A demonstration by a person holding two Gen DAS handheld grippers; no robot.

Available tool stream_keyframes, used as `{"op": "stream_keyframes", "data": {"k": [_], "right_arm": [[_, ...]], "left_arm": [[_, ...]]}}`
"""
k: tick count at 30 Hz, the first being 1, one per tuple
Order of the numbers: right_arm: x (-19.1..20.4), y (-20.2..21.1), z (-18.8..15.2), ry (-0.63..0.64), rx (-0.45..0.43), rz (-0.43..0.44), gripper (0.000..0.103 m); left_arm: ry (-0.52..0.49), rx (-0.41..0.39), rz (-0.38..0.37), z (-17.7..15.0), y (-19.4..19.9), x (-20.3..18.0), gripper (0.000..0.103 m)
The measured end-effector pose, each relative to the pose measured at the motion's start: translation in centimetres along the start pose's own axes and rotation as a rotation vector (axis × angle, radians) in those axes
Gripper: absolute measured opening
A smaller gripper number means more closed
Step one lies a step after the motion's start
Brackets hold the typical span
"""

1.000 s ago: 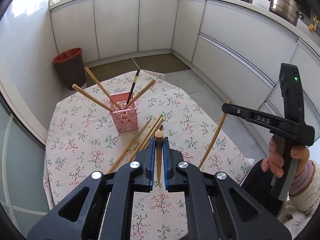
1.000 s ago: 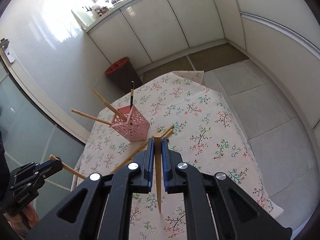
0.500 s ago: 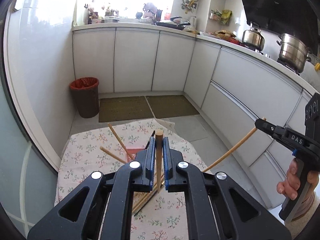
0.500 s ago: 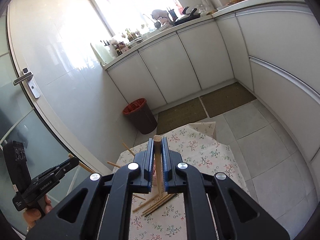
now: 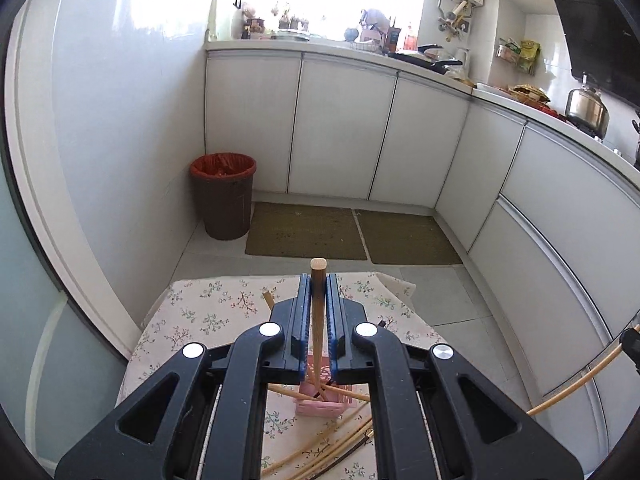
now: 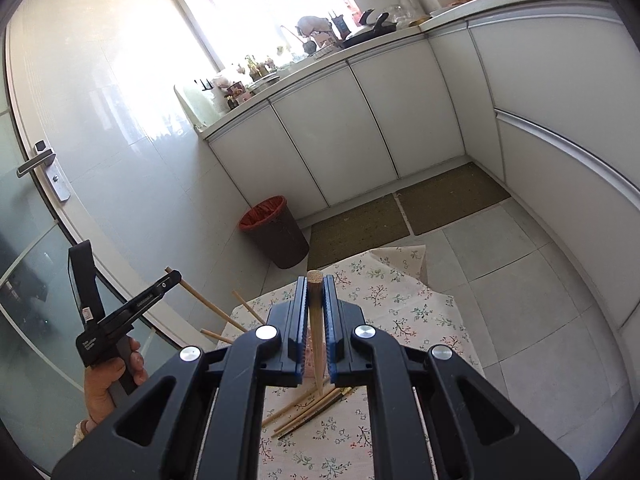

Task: Organize utensils
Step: 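Carry both chopsticks over the pink holder while the left gripper opens to drop its chopstick, then open the right gripper to drop its chopstick into the pink holder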

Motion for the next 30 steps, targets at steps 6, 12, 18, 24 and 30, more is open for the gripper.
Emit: {"op": "stream_keyframes", "data": {"k": [6,12,18,24,30], "right_arm": [[0.2,-1.2,1.4,0.001,-0.023,-0.004,0.008],[2.5,-2.8,4.2,0.012,-0.075,0.027,0.008],[6.4,-6.8,6.1,0.06,-0.116,0.04,0.008],[9.6,-12.2,4.5,0.15,-0.103,-0.001,0.008],[11.8,-17.1,0.9,0.244,-0.069,-0.046,0.008]], "left_arm": [[0.019,0.048,-0.009,-1.5,-2.0,0.5,0.017],[0.084,-0.036,-0.001,-1.3,1.1,1.9,0.028],[0.182,-0.098,-0.028,-2.2,4.2,3.6,0.031],[0.174,-0.092,0.026,-2.5,3.8,4.8,0.031],[0.202,-0.064,0.031,-3.0,3.1,6.3,0.031]]}}
Point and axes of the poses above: each gripper's, at about its wrist camera, not at the fingertips, and y roughly against the way its jaws point, x to its left, z to its top, the point moved 2 cm from there along -y, roughly the way its jaws point, and after that the axes turned 4 degrees about x, right-handed, at the moved point
